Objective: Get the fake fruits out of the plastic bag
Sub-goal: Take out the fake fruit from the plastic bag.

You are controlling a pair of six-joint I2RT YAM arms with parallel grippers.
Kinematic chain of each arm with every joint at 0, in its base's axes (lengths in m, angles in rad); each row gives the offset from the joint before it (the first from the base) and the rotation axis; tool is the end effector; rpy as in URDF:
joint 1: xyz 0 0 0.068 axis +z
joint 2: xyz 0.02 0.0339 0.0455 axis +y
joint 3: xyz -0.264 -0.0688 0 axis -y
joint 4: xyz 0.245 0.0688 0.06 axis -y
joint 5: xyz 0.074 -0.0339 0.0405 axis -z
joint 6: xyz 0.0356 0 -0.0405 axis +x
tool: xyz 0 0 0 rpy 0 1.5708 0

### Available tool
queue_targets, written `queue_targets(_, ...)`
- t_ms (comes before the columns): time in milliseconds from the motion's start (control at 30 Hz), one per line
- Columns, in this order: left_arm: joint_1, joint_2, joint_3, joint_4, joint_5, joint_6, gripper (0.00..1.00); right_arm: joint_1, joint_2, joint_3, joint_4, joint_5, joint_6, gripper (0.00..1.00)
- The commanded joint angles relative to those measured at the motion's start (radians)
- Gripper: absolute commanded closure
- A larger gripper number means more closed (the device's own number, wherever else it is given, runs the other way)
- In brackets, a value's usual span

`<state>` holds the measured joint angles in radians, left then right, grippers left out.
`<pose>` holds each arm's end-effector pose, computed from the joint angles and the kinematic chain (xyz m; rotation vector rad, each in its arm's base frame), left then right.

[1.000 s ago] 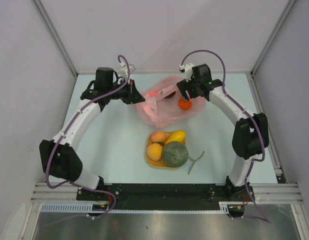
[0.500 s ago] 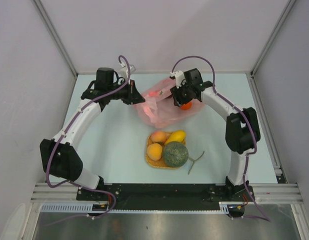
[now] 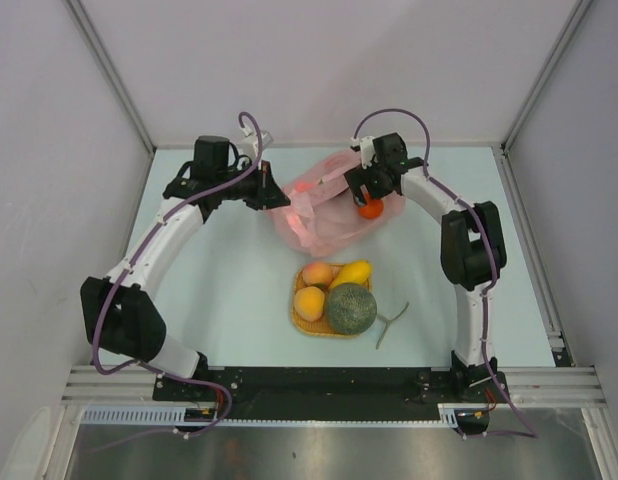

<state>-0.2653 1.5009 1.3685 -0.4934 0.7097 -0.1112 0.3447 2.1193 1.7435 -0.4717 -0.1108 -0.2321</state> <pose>0.3164 -0.1100 0.3448 0.5718 2.1133 -0.9887 0.4504 0.1659 0.2227 -0.7367 2.3049 0.1854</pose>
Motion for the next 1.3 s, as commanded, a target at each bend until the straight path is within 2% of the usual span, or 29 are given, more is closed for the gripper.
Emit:
queue_targets(0, -0.003, 0.004, 0.032, 0.003, -0.001, 0.022, 1.00, -0.013, 0.036, 0.027, 0.015, -0.006, 0.008, 0.04)
queue_targets(200, -0.003, 0.001, 0.026, -0.001, -0.004, 0.024, 1.00, 0.002, 0.057, 0.022, 0.019, -0.009, -0.012, 0.06)
queue_targets(300, -0.003, -0.005, 0.015, 0.004, -0.003, 0.022, 1.00, 0.004, 0.065, 0.027, 0.033, -0.010, -0.013, 0.15)
queue_targets(433, -0.003, -0.007, 0.011, 0.007, -0.003, 0.019, 1.00, 0.013, 0.051, 0.030, 0.038, -0.013, -0.035, 0.38)
queue_targets(533, -0.003, -0.002, 0.011, 0.021, 0.005, 0.005, 1.00, 0.022, 0.010, 0.018, 0.028, -0.018, -0.064, 0.49)
queue_targets(633, -0.003, 0.004, 0.009, 0.045, 0.011, -0.010, 1.00, 0.031, -0.076, -0.016, 0.010, -0.029, -0.090, 0.55)
queue_targets(833, -0.003, -0.004, 0.006, 0.084, 0.016, -0.015, 1.00, 0.069, -0.309, -0.127, -0.060, -0.070, -0.125, 0.60)
queue_targets(1033, -0.005, -0.021, 0.000, 0.098, 0.036, -0.037, 1.00, 0.157, -0.533, -0.219, -0.165, -0.128, -0.159, 0.60)
queue_targets(1167, -0.014, -0.033, -0.039, 0.157, 0.050, -0.065, 1.00, 0.230, -0.637, -0.265, -0.335, -0.231, -0.197, 0.63)
queue_targets(1267, -0.022, -0.033, -0.060, 0.197, 0.034, -0.087, 1.00, 0.281, -0.700, -0.326, -0.366, -0.263, -0.184, 0.63)
